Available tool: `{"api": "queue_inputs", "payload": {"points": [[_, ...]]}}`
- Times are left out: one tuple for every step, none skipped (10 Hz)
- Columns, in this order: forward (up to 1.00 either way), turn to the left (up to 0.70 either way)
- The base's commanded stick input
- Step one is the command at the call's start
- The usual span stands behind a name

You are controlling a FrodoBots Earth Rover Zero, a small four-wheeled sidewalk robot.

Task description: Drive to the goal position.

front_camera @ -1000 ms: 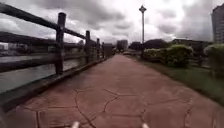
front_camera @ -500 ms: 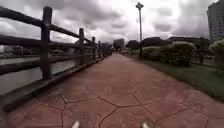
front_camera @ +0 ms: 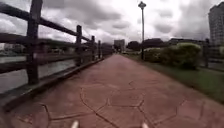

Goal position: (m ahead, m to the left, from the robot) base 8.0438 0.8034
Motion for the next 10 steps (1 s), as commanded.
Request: {"api": "queue_inputs", "payload": {"points": [[0.70, 0.00], [0.70, 0.00], [0.70, 0.00], [0.70, 0.00], [0.70, 0.00], [0.70, 0.00], [0.70, 0.00], [0.70, -0.21], [0.70, -0.24], [0.70, -0.11]]}}
